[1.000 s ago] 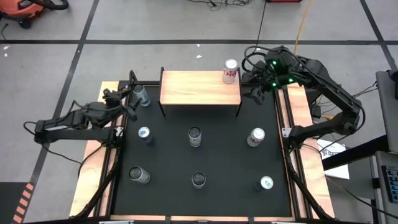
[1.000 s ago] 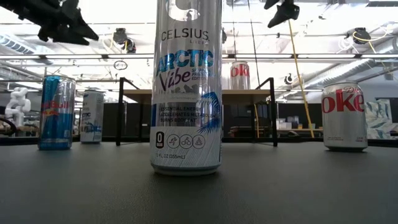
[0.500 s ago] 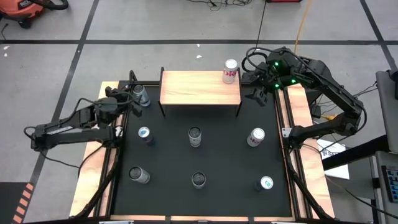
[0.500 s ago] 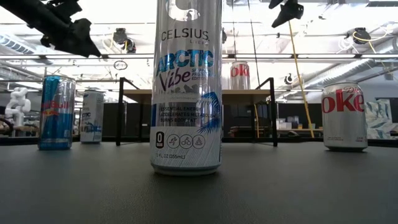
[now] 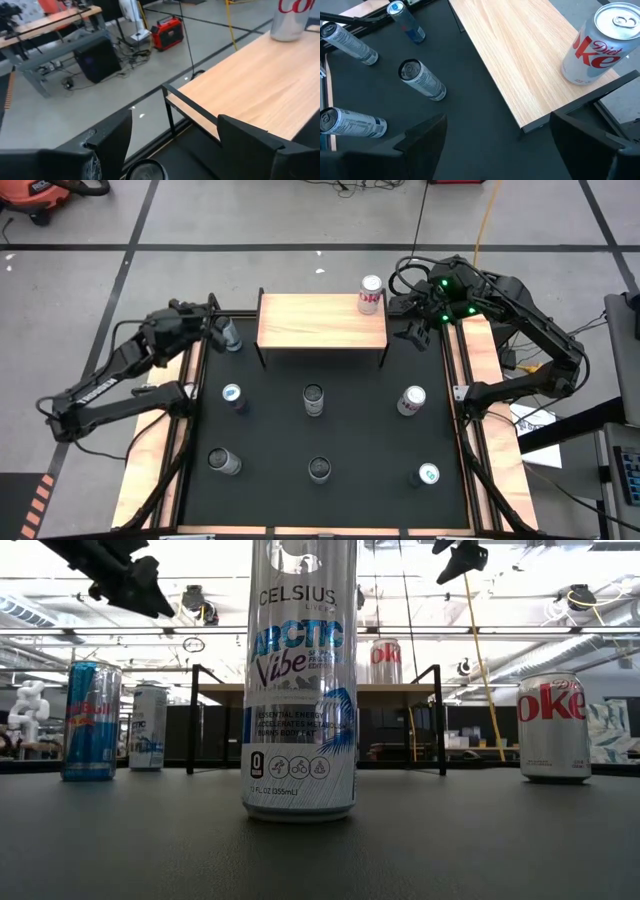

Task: Place canned beverage on shelf
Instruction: Put the top left white and black soda can on the shelf

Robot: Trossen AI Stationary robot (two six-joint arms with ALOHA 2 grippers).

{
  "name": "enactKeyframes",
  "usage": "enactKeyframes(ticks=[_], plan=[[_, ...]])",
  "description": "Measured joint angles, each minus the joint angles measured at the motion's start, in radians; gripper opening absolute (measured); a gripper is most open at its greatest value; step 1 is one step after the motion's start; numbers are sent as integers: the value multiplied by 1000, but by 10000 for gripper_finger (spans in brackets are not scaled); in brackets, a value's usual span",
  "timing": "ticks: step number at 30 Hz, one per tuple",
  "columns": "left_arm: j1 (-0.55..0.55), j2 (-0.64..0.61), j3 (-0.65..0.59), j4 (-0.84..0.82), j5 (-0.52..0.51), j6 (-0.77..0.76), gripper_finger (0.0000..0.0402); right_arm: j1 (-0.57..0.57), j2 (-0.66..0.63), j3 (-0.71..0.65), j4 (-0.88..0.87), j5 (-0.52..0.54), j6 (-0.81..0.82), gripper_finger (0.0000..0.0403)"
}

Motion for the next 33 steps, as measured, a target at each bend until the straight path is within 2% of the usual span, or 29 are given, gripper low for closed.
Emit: enactKeyframes(ticks=[11,15,21,28,33], plan=[[287,182,10,-2,306,20,293,0,0,0,0,0,-27,334],[359,261,10,-11,372,11,293,0,0,0,0,0,-27,334],[408,341,10,-16,382,-11,293,0,0,0,0,0,-26,334],[419,371,10,-32,382,-43,293,0,0,0,0,0,-26,334],[419,371,10,-57,331,-43,293,0,0,0,0,0,-26,334]])
